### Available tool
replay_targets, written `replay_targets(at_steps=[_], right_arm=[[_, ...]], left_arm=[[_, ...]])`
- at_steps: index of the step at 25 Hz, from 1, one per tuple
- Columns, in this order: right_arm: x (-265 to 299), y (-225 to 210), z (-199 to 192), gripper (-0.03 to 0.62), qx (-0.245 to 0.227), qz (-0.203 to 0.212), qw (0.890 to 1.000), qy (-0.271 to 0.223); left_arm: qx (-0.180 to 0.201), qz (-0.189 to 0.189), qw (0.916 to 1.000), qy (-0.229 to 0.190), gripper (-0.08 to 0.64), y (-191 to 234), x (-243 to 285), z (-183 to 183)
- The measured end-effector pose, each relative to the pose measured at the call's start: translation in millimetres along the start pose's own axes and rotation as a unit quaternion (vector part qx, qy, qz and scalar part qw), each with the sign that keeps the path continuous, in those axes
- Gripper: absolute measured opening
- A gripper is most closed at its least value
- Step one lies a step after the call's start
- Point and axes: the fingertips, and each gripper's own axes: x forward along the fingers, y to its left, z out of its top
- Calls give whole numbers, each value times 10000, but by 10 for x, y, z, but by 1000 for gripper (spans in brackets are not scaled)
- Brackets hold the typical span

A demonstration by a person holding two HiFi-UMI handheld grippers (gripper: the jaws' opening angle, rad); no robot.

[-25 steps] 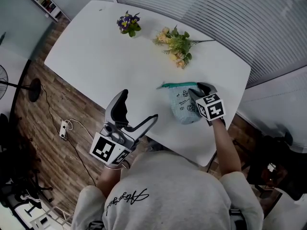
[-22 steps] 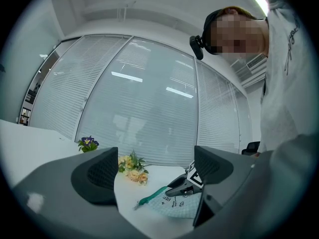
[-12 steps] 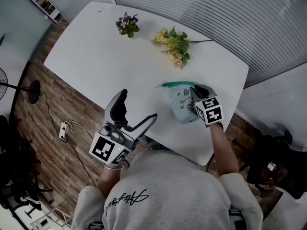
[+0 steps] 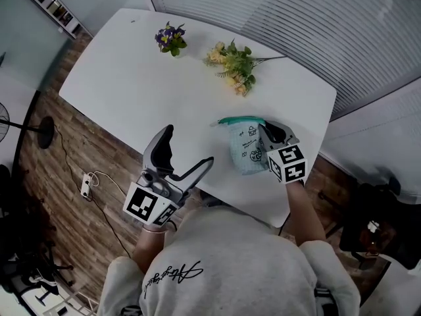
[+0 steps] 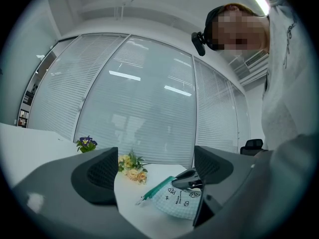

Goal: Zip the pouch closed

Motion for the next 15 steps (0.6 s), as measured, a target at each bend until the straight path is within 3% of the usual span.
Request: replay_targets(at_steps=[15], right_arm=[[-460,86,372,34,387,50,9958,-825]], left_arm=[[113,-148,9997,170,457,-83,80,-72]])
